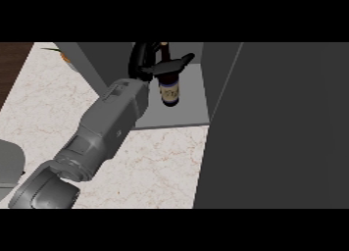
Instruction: Pick up the wine, place it into the cabinet and close the cabinet
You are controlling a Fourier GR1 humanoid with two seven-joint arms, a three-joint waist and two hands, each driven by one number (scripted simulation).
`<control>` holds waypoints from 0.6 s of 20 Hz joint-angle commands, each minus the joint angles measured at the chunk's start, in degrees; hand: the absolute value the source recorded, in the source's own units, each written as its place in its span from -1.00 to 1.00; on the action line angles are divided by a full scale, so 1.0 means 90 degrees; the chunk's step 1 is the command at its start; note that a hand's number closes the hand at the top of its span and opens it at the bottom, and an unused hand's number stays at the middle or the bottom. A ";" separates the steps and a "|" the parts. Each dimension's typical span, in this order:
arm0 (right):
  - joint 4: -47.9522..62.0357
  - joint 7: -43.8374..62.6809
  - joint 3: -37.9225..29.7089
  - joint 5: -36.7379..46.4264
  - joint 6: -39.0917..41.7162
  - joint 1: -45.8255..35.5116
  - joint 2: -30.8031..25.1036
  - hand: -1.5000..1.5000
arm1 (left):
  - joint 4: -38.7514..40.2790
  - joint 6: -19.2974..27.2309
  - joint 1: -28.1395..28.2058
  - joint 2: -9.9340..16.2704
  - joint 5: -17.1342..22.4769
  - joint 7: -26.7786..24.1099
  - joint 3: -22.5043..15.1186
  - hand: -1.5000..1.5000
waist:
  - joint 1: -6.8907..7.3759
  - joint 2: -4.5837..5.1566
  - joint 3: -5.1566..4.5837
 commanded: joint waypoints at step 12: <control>-0.1364 0.0329 -0.0224 -0.0240 0.0004 0.0868 -0.0409 -1.00 | -0.1104 -0.0467 0.0972 -0.0172 0.0409 0.0167 -0.0487 -1.00 | 0.0176 -0.0147 0.0009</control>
